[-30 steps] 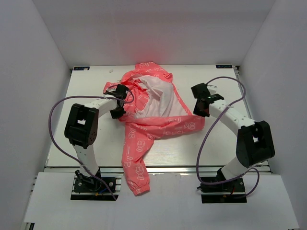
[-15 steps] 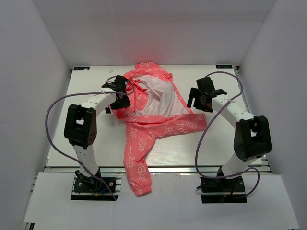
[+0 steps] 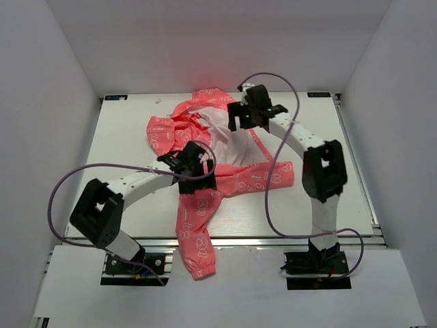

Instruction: Zip up the jacket

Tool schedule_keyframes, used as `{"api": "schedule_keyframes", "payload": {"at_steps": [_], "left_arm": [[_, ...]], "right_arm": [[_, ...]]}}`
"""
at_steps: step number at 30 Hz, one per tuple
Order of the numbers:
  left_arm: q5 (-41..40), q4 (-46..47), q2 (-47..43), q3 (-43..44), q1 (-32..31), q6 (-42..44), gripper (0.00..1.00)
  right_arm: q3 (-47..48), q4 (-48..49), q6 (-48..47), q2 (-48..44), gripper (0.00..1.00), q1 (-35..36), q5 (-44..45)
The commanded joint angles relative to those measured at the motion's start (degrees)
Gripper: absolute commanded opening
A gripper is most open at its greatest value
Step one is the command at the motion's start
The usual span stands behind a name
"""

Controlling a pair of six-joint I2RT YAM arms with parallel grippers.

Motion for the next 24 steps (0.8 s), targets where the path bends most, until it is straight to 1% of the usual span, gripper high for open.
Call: {"api": "schedule_keyframes", "payload": {"at_steps": [1,2,3,4,6,7,8,9,10,12,13,15,16,18,19,20,21,22,23,24], "left_arm": [[9.23,7.33,1.72,-5.79,-0.25,-3.91,0.98],[8.98,7.77,2.42,-6.5,-0.16,-4.18,0.98],[5.93,6.04,4.17,-5.9,-0.16,-4.53,0.98],[3.98,4.71,5.23,-4.85,-0.16,-4.53,0.98],[-1.81,1.73,8.13,-1.07,-0.07,-3.66,0.98],[-3.23,1.28,9.01,-0.1,0.02,-3.22,0.98],[-4.46,1.1,9.89,0.69,0.89,-1.56,0.98],[-7.69,-0.56,12.07,2.62,1.77,-1.37,0.98],[-8.51,-1.27,13.31,3.42,4.38,-0.67,0.98],[-8.0,-2.67,15.95,5.17,8.52,-0.32,0.98],[-3.99,-2.25,18.22,5.27,13.24,0.82,0.98],[-2.37,0.2,19.91,5.01,16.96,1.09,0.98],[-1.67,0.83,21.57,5.44,19.42,1.44,0.98],[-2.1,1.36,23.86,7.63,20.49,2.76,0.98],[-3.06,1.1,27.09,11.47,20.58,3.46,0.98],[-3.5,0.66,28.86,14.03,20.58,4.6,0.98],[-3.25,0.05,30.79,16.5,20.58,5.39,0.98],[-3.42,-0.22,35.08,22.35,20.58,7.05,0.98],[-3.59,-1.0,37.38,25.8,20.58,7.59,0.98],[-3.42,-2.93,39.76,29.49,20.58,8.12,0.98]], "right_arm": [[8.89,0.26,-5.63,10.04,0.89,1.97,-1.83],[11.18,-0.7,-5.55,12.35,0.89,2.5,-1.39],[15.38,-1.84,-5.46,14.28,0.88,2.68,-1.21],[16.98,-3.59,-4.76,17.43,0.88,2.85,0.01],[17.01,-3.18,-4.23,19.13,0.86,3.12,1.16],[16.13,-1.87,-4.05,19.66,0.82,3.12,1.17],[14.82,-1.24,-3.79,19.58,0.73,3.12,3.08],[12.37,-1.06,-3.53,19.32,0.7,3.12,4.41],[10.86,-0.71,-3.0,18.96,0.64,3.12,5.2],[7.26,-0.27,-2.12,17.74,0.6,3.12,6.61],[2.29,0.42,-1.77,15.82,0.54,3.12,7.92],[-3.54,2.44,1.21,13.17,0.52,3.12,9.86],[-10.09,3.15,2.44,9.94,0.51,3.12,10.83],[-17.07,5.35,6.29,6.32,0.5,3.2,10.14],[-23.8,5.61,7.71,2.56,0.5,3.47,9.61],[-26.91,5.62,9.12,0.7,0.5,3.82,9.08],[-30.08,5.97,11.74,-3.06,0.51,4.43,7.6],[-32.98,6.06,12.64,-4.84,0.52,6.44,6.97],[-38.32,6.23,13.86,-6.77,0.52,8.02,6.79],[-40.72,6.67,16.14,-10.1,0.52,10.13,6.97]]}}
